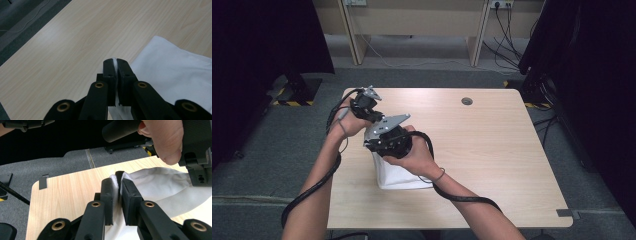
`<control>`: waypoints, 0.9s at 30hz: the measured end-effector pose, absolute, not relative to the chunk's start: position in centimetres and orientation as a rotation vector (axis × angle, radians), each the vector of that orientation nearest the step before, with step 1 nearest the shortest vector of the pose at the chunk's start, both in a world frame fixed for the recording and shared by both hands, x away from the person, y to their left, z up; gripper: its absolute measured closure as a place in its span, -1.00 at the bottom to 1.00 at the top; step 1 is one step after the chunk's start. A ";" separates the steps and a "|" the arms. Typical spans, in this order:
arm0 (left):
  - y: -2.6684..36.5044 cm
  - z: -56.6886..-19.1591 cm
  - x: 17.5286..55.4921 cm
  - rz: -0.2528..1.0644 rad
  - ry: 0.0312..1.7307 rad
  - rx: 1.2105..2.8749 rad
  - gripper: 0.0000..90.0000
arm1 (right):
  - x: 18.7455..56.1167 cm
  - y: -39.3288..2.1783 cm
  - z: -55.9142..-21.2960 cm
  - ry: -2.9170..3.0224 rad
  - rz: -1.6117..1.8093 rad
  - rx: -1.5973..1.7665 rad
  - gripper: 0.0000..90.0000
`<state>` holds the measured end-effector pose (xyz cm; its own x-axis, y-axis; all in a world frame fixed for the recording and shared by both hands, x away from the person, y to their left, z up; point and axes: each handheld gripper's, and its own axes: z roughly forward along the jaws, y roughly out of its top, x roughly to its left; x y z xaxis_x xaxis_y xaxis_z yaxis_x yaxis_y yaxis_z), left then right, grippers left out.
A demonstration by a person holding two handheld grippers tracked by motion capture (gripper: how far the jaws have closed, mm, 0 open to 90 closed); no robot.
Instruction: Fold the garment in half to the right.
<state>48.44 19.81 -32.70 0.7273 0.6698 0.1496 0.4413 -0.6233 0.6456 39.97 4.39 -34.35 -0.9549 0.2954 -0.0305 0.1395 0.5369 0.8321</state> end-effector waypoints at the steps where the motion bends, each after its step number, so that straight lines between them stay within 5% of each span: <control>1: 19.7 -32.7 48.4 0.510 0.835 2.338 0.91 | 40.0 4.3 -34.3 2.603 1.386 0.370 0.80; 27: 17.8 -33.3 48.8 0.478 0.802 2.349 0.90 | 40.0 1.9 -34.8 2.588 1.362 0.402 0.80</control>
